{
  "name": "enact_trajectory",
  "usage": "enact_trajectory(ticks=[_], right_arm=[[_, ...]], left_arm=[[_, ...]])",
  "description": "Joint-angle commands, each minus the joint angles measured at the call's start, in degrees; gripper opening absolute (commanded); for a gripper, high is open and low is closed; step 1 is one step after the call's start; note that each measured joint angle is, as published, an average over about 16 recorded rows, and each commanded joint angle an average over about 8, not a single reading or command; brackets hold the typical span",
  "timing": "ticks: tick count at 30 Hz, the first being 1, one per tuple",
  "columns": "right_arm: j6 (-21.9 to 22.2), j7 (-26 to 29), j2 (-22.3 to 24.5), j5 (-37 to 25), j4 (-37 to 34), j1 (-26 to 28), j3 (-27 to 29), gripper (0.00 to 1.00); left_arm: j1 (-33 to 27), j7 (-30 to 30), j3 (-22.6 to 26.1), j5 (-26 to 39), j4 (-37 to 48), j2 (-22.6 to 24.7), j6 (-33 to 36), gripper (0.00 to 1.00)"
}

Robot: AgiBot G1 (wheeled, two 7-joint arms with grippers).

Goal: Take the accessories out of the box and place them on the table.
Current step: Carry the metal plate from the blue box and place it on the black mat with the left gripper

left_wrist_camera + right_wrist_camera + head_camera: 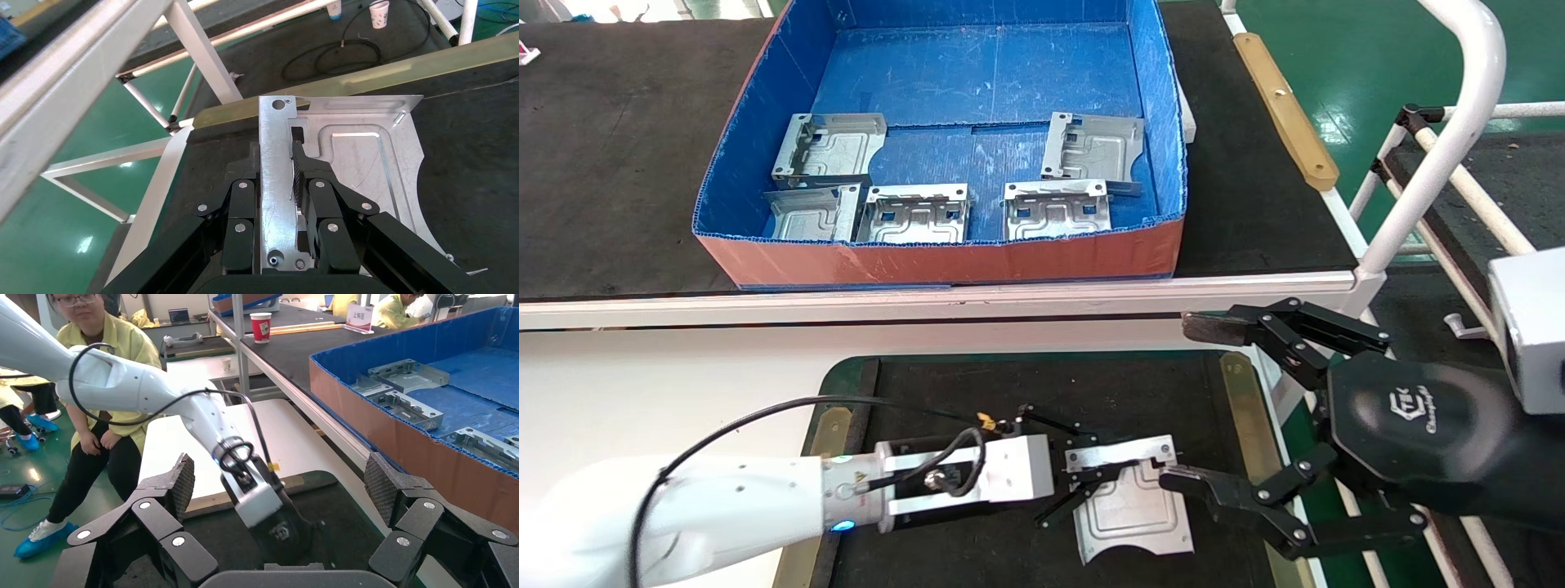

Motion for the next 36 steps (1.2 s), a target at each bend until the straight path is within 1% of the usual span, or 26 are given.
enact_trajectory(ticks=[1,11,18,24,36], right_arm=[[0.00,0.00,0.00,0.00,0.00,0.00,0.00,1.00],[0.00,0.00,0.00,0.00,0.00,0.00,0.00,1.00],[0.00,0.00,0.00,0.00,0.00,0.00,0.00,1.00],[0.00,0.00,0.00,0.00,0.00,0.00,0.00,1.00],[0.00,0.00,0.00,0.00,0.00,0.00,0.00,1.00]], left_arm=[[-1.15,1.56,0.21,0.19,3.33,1.94,0.85,0.00],[-6.67,9.38,0.14,0.15,20.44,9.94,3.83,0.00],[-8.96,13.24,0.26,-0.66,27.91,13.10,4.14,0.00],[-9.98,13.94,1.38,-2.07,28.88,13.71,3.29,0.00],[-10.46,12.41,5.99,-5.49,25.45,13.95,0.29,0.00]])
